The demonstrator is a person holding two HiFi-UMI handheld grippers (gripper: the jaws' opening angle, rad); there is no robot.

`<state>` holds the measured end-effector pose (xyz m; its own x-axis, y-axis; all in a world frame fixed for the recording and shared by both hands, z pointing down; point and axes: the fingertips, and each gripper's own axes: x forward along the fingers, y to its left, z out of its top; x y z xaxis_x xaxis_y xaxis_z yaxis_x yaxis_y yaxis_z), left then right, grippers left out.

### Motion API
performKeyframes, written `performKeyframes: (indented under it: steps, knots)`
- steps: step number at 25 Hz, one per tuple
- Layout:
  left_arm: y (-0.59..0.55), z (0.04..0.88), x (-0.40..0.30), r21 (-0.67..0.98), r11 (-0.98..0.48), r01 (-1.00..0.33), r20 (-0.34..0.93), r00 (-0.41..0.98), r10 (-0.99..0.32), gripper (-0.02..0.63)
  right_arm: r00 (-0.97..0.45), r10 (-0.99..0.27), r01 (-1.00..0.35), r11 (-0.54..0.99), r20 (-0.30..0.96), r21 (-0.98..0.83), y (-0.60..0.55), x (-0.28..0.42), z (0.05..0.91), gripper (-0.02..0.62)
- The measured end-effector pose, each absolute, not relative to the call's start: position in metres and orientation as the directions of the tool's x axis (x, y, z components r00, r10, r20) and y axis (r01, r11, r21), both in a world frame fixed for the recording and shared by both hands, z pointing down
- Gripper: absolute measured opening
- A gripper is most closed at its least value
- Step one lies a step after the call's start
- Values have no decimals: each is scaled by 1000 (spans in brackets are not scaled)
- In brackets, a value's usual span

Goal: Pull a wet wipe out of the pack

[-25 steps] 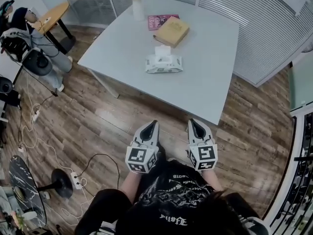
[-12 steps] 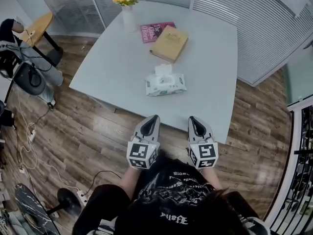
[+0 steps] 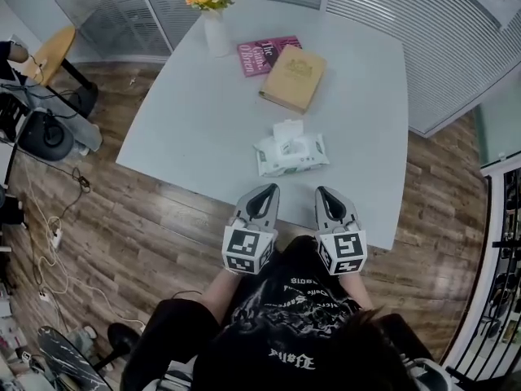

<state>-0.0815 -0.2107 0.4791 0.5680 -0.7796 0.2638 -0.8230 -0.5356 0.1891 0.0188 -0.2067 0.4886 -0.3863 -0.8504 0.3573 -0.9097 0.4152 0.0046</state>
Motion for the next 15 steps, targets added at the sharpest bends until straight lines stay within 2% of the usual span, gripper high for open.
performKeyframes:
  steps: [6, 15]
  knots:
    - [-236, 481, -74, 185, -529, -828, 276, 561, -781, 8, -405, -838, -901, 434, 366, -1, -240, 17, 490, -2]
    - [-280, 495, -59, 186, -494, -849, 365, 527, -768, 8, -459, -806, -870, 493, 374, -6, -298, 26, 486, -2]
